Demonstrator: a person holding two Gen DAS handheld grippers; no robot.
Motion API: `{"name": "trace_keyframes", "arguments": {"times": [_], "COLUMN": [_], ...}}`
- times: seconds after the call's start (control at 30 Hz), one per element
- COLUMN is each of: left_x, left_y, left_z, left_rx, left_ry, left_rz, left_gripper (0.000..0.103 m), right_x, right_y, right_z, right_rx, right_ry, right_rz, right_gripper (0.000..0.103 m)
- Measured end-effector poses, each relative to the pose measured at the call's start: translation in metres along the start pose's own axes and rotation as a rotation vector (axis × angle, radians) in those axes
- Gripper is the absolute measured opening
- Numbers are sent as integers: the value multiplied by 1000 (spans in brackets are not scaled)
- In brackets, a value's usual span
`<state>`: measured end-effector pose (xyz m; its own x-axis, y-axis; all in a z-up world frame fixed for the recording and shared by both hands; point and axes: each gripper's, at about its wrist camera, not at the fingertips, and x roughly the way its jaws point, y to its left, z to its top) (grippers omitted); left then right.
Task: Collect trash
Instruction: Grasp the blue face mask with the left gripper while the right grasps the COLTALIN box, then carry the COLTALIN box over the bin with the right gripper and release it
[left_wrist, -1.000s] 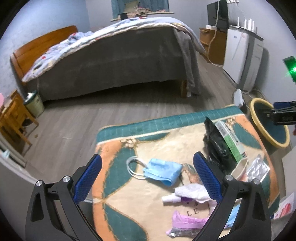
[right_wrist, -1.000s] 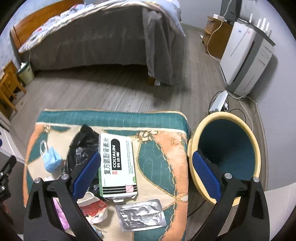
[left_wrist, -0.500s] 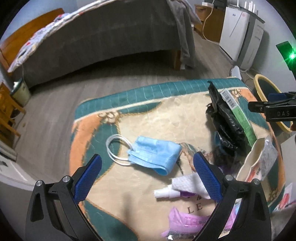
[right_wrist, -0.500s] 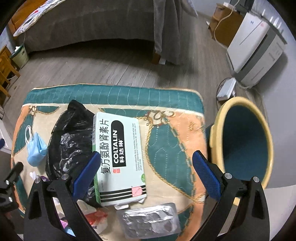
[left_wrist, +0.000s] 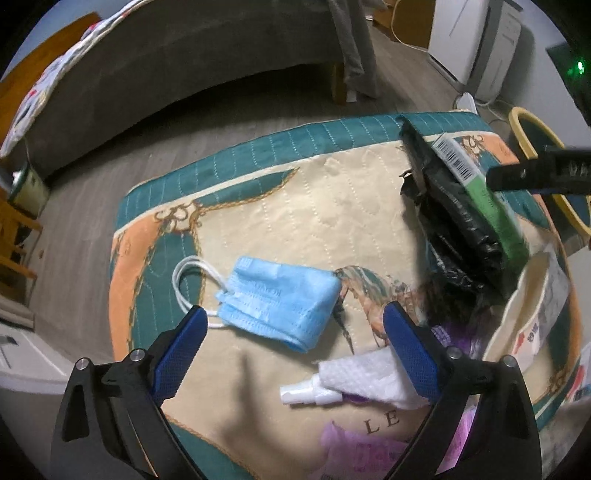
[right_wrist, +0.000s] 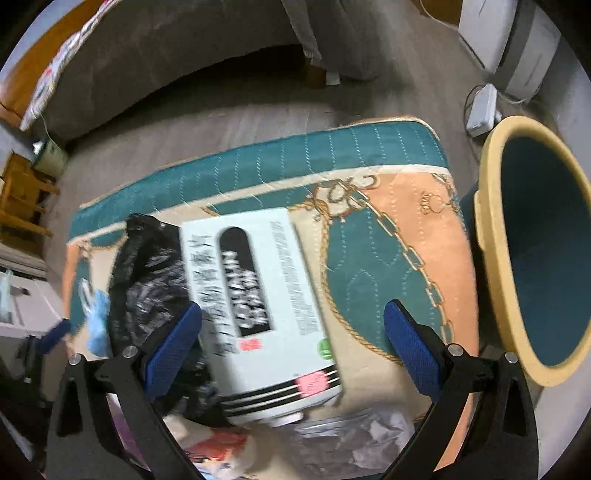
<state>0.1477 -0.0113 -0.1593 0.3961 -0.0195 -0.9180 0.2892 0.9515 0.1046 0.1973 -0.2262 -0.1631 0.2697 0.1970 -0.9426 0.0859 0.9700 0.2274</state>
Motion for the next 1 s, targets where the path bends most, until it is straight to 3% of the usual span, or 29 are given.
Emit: {"name": "trace_keyframes", "arguments": {"times": [0.1,0.27,0.37,0.4,0.43,0.53,0.67,0.87,0.9,0.93,1.0], "left_x": [2,15,19,19,18,14,1,-40,-45,-54,-68], "left_y": [0,1,5,5,6,8,12,19,19,19,14], "left_z": [3,4,4,4,4,5,8,21,23,26,32], "left_rx": [-10,-28,-40,-41,-43,-51,-72,-133,-137,-137,-139], "left_ry": [5,67,89,90,89,74,17,-139,-159,-188,-232], "left_rz": [-28,-67,-67,-69,-76,-78,-66,-91,-94,-96,-108], "left_gripper": [94,63,49,45,37,28,26,25,25,25,25], "right_x": [0,18,28,27,25,16,2,-31,-35,-40,-48], "right_y": [8,14,12,12,13,15,16,13,13,12,9], "right_z": [1,-4,-7,-6,-5,-5,-4,1,2,2,3], "right_rx": [-34,-68,-59,-58,-61,-83,-85,-72,-69,-64,-54], "right_ry": [2,94,146,147,140,111,77,-2,-12,-18,-20], "right_rz": [20,-1,9,18,19,14,16,51,59,79,79], "right_gripper": [97,97,85,77,77,77,76,75,70,39,37]}}
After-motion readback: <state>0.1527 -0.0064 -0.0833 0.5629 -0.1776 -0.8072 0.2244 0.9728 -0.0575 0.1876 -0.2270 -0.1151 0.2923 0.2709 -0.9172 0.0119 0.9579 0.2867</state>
